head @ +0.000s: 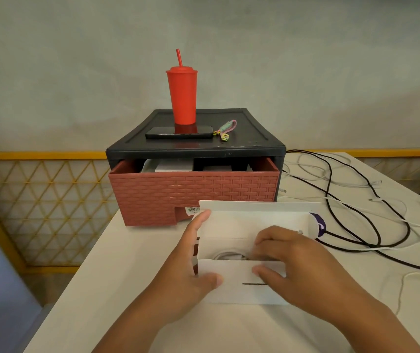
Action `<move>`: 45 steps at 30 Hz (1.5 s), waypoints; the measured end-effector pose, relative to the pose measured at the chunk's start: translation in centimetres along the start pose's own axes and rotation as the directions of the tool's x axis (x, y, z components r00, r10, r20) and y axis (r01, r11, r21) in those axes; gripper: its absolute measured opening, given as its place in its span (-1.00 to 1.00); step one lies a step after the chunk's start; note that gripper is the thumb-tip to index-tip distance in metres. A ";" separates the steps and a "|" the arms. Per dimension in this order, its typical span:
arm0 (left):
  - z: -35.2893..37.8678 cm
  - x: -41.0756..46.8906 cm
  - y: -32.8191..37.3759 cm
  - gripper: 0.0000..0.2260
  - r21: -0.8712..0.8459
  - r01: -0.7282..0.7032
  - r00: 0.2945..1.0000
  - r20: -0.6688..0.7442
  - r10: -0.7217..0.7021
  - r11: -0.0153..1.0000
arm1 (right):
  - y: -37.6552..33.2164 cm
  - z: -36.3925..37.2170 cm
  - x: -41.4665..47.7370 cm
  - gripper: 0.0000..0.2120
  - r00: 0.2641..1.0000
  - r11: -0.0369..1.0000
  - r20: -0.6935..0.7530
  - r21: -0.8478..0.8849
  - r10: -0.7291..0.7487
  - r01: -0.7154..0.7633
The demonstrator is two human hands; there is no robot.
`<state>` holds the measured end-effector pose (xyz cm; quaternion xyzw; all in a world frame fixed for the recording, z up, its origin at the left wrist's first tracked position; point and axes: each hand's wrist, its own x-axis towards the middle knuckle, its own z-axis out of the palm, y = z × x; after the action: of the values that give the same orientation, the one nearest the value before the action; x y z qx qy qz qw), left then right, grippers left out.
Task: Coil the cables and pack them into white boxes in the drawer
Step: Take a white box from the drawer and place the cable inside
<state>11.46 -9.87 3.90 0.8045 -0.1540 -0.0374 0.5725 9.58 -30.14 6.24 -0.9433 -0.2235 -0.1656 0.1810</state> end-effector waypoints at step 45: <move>-1.3 1.5 -3.0 -0.63 0.243 0.001 0.934 -0.347 0.087 0.970 | 0.3 3.2 1.8 -0.92 0.913 0.883 -0.179 0.376 0.366 -0.280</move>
<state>13.79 -8.26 1.76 0.8574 -0.0690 0.1401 0.4904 11.99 -28.36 4.07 -0.8936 -0.0632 -0.2064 0.3935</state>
